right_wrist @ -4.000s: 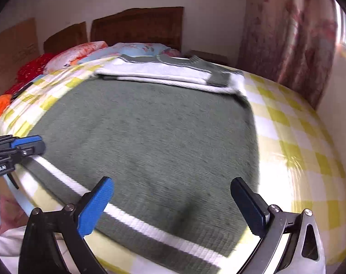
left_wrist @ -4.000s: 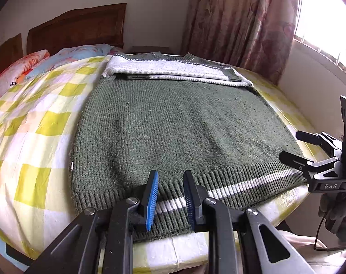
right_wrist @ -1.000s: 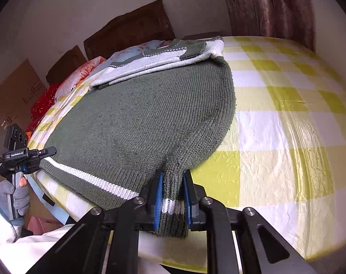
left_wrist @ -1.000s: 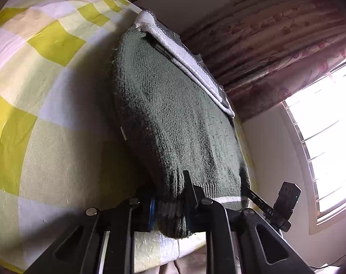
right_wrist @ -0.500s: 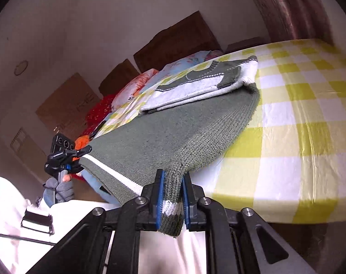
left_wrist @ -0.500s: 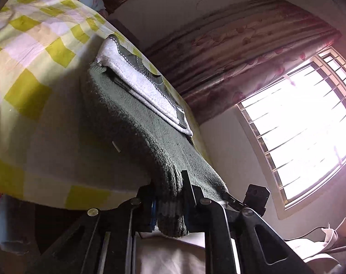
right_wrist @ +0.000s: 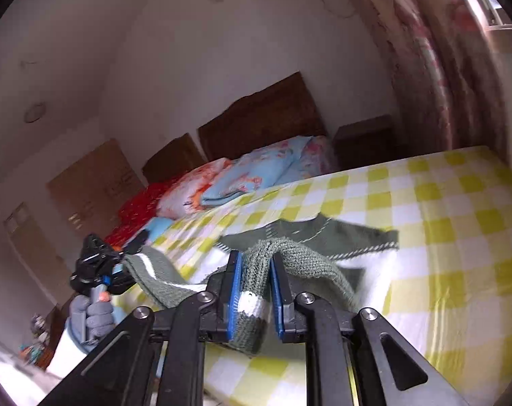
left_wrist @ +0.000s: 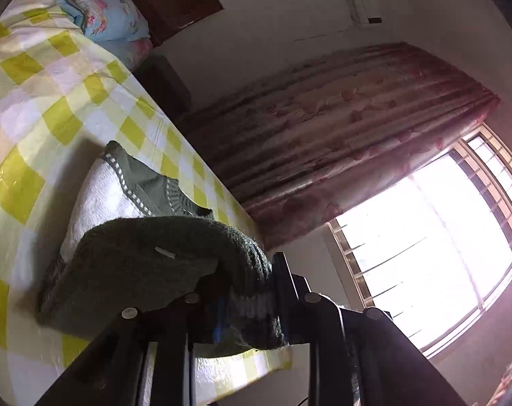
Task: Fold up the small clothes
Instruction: 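Lift the hem with both tools and fold it over toward the collar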
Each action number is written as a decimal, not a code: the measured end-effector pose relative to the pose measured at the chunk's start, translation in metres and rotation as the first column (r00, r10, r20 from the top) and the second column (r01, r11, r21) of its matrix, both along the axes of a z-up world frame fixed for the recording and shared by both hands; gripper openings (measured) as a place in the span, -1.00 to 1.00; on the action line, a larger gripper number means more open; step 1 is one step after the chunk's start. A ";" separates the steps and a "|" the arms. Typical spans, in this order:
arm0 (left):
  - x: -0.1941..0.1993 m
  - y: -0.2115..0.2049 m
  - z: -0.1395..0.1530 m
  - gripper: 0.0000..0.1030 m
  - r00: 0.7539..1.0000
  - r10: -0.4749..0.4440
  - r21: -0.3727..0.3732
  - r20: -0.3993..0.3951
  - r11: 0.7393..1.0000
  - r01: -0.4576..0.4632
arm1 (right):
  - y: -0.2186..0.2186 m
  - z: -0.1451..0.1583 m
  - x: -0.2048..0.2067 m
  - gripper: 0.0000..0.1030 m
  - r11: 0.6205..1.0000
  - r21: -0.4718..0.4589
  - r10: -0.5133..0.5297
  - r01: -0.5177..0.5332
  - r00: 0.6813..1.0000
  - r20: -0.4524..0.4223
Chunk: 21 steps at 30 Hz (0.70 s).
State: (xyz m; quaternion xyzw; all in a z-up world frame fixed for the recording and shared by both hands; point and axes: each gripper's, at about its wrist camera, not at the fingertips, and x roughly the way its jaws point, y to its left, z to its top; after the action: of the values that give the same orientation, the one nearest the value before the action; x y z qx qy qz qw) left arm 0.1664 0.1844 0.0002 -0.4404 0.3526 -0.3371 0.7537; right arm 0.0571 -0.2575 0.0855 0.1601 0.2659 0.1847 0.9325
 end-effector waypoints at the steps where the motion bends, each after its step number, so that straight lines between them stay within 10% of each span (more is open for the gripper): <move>1: 0.019 -0.001 -0.005 -0.40 0.997 0.052 0.072 -0.051 0.996 -0.048 | -0.004 -0.003 0.021 1.00 0.995 -0.065 -0.079 0.077 0.996 -0.035; 8: 0.021 0.027 -0.044 -0.35 0.974 0.193 0.350 -0.117 0.926 -0.142 | -0.009 -0.057 0.051 1.00 0.942 -0.300 -0.191 0.150 0.975 -0.112; 16: 0.040 -0.005 -0.032 -0.37 0.999 0.017 0.595 -0.039 0.804 0.009 | 0.010 -0.075 0.084 1.00 0.859 -0.512 -0.105 0.026 0.987 -0.126; 21: 0.072 -0.022 -0.040 -0.37 0.997 0.004 0.578 -0.078 0.815 0.042 | 0.020 -0.084 0.153 1.00 0.837 -0.540 -0.046 -0.090 0.971 -0.234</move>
State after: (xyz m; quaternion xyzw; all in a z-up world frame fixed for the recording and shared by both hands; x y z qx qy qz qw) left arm 0.2387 0.1623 -0.0402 -0.1992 0.4710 -0.2045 0.8346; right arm 0.2097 -0.2370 0.0011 -0.0946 0.4187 0.0915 0.8986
